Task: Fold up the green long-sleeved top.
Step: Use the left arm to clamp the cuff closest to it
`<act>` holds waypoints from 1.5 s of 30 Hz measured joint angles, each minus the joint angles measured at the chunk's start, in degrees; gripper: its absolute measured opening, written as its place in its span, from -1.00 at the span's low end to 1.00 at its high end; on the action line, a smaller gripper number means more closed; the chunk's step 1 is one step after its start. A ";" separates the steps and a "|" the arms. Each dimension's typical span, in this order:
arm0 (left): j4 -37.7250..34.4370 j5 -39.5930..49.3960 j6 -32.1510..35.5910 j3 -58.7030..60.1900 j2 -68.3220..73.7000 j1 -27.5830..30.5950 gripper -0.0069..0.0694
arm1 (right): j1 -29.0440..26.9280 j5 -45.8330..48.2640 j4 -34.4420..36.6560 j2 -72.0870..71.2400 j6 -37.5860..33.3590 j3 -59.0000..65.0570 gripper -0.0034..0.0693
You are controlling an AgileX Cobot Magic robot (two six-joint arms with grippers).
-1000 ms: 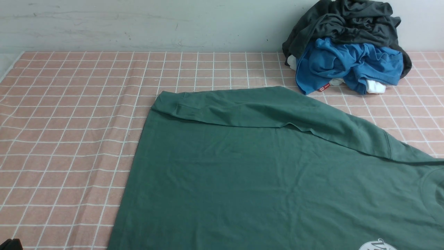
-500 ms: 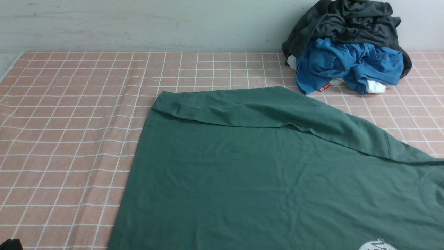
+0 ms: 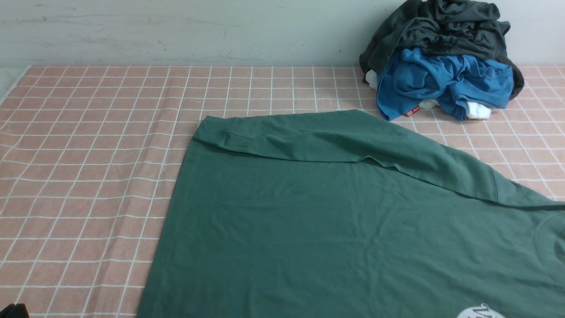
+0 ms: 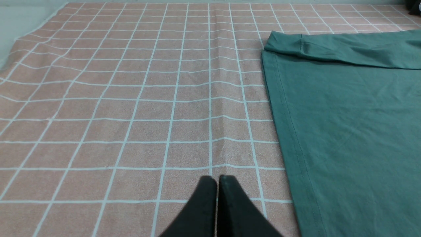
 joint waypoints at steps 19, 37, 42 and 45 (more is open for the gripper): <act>-49.85 -4.48 -16.48 0.51 0.00 0.00 -0.83 | 0.00 -7.48 41.02 0.00 16.21 0.23 -0.94; -31.25 20.38 22.70 -27.62 30.39 0.00 -0.83 | 0.00 8.52 21.29 24.70 -18.01 -27.30 -0.94; -16.07 33.97 23.61 -40.06 48.79 -3.45 -0.71 | 3.72 25.45 18.69 41.67 -22.35 -43.16 -0.94; -12.71 34.99 22.81 -41.32 57.31 -10.60 -0.52 | 9.63 36.38 18.27 47.38 -23.71 -47.82 -0.94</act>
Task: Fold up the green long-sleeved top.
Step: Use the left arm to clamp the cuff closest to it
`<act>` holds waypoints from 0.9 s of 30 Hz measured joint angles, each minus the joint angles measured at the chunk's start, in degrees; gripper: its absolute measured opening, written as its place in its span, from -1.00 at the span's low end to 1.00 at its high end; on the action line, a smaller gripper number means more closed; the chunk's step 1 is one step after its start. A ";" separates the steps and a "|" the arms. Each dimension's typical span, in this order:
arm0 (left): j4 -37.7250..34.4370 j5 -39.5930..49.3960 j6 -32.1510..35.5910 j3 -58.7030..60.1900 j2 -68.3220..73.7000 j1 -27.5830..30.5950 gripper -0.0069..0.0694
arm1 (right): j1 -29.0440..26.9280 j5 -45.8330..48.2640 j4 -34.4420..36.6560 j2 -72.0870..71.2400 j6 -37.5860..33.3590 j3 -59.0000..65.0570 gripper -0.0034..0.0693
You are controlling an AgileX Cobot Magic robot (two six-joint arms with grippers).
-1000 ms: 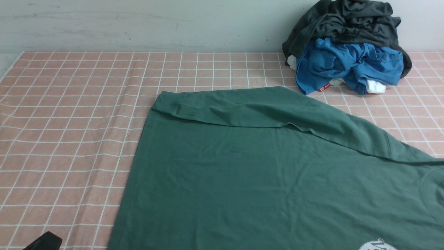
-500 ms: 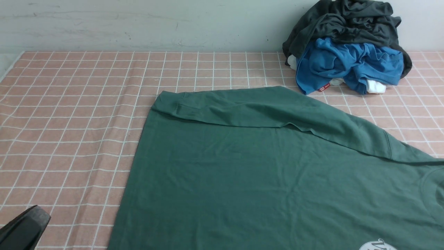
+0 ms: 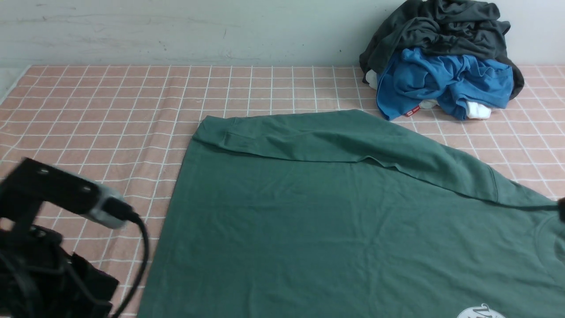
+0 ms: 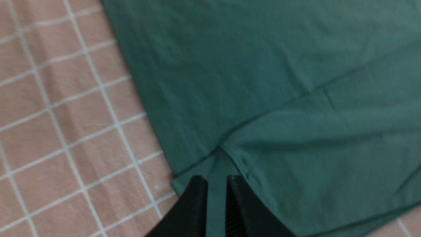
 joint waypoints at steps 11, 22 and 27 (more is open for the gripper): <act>14.97 -10.03 -2.57 -0.92 26.32 -21.38 0.47 | 12.72 13.89 -2.62 5.62 -1.86 1.42 -0.94; 18.27 -9.26 -6.51 -7.03 39.10 -21.89 0.28 | 12.72 8.96 -3.00 5.62 -1.86 1.65 -0.94; 17.97 -5.58 -6.58 -9.69 40.14 -21.89 -0.42 | 12.72 7.11 -3.00 5.62 -1.86 1.65 -0.94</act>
